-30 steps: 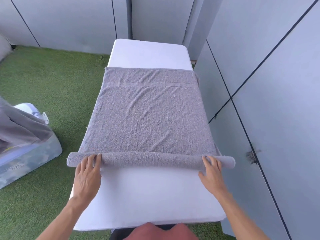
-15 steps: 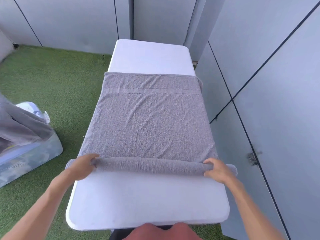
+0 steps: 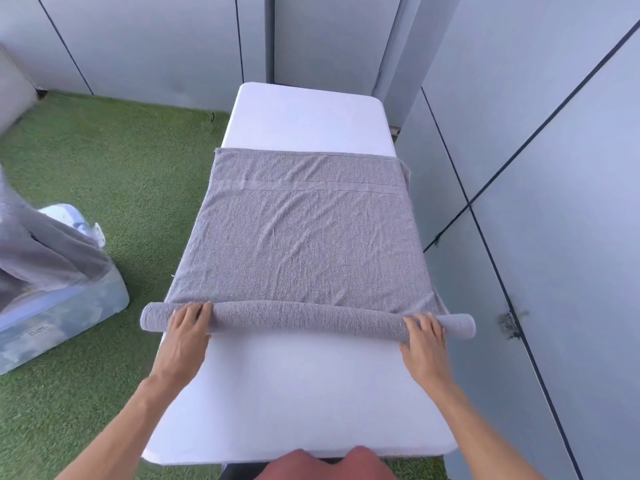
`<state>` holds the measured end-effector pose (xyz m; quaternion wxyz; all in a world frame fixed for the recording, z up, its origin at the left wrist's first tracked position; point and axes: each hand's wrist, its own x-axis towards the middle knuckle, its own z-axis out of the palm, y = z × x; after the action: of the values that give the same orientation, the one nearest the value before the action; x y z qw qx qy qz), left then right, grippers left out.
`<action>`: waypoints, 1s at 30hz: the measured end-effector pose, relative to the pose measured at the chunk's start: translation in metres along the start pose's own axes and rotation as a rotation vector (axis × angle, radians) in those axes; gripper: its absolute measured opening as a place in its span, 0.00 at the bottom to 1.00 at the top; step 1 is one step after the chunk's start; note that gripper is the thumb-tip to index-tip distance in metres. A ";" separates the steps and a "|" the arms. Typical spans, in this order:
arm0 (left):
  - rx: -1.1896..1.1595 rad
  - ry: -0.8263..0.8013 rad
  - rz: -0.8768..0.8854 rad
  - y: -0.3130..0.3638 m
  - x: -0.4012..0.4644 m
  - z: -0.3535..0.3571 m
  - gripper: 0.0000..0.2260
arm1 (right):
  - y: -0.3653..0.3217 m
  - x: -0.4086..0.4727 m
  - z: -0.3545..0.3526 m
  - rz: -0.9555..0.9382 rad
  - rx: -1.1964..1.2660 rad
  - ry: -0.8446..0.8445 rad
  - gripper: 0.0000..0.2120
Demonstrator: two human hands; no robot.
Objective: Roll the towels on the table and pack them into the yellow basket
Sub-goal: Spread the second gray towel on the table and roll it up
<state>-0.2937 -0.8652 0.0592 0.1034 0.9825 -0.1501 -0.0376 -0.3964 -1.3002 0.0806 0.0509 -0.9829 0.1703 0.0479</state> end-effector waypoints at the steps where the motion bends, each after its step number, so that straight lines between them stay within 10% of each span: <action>1: -0.031 0.004 -0.013 0.001 0.006 -0.004 0.27 | -0.001 0.005 -0.005 0.002 -0.006 -0.007 0.22; 7: -0.104 -0.076 -0.121 -0.006 -0.001 -0.010 0.17 | 0.006 0.009 -0.022 -0.009 -0.007 -0.322 0.15; 11: -0.076 -0.409 -0.123 -0.012 0.012 -0.029 0.17 | 0.015 0.014 -0.039 0.121 0.312 -0.528 0.14; 14: -0.299 -0.394 -0.229 -0.013 0.031 -0.039 0.18 | 0.013 0.022 -0.038 0.243 0.570 -0.331 0.19; 19: -0.027 0.150 -0.161 0.005 0.004 -0.029 0.12 | 0.004 -0.003 -0.012 0.101 0.298 0.234 0.09; 26: 0.029 0.005 -0.034 0.008 -0.021 0.013 0.38 | 0.010 -0.011 0.007 0.006 0.135 0.030 0.33; 30: -0.001 -0.004 -0.031 0.010 0.008 -0.006 0.29 | 0.002 0.013 -0.003 0.051 0.053 -0.052 0.27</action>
<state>-0.2883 -0.8758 0.0671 0.1029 0.9846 -0.1349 -0.0411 -0.3845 -1.3071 0.0823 0.0801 -0.9749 0.1953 0.0705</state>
